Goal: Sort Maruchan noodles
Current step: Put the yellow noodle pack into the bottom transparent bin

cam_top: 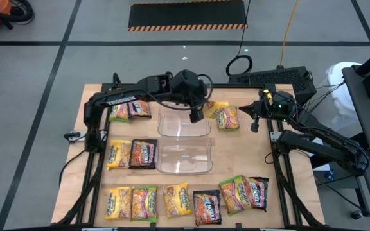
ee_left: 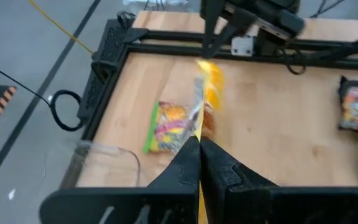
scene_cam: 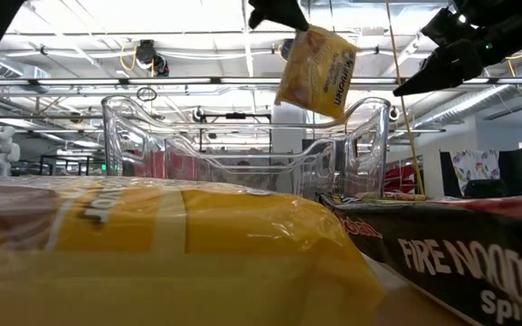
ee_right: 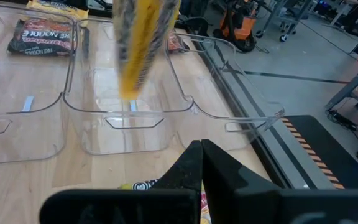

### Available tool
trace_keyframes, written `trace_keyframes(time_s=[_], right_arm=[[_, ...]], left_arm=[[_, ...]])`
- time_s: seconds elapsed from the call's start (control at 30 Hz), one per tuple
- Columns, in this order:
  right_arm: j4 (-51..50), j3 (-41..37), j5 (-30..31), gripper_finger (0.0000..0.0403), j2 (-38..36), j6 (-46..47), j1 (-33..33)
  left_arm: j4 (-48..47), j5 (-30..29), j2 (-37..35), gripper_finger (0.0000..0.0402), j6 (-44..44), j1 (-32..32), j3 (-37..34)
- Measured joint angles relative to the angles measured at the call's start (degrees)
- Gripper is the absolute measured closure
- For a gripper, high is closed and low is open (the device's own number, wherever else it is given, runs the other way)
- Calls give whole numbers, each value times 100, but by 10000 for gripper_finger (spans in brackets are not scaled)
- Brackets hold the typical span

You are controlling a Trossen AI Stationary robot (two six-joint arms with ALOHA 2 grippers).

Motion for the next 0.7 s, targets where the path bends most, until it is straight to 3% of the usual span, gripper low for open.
trace_keyframes(time_s=[0.37, 0.7], right_arm=[[4, 0, -15, 403, -1, 11, 0], [9, 0, -17, 403, 0, 11, 0]], left_arm=[[-685, 3, -627, 402, -534, -431, 3], [-1327, 4, -644, 401, -877, -1020, 4]])
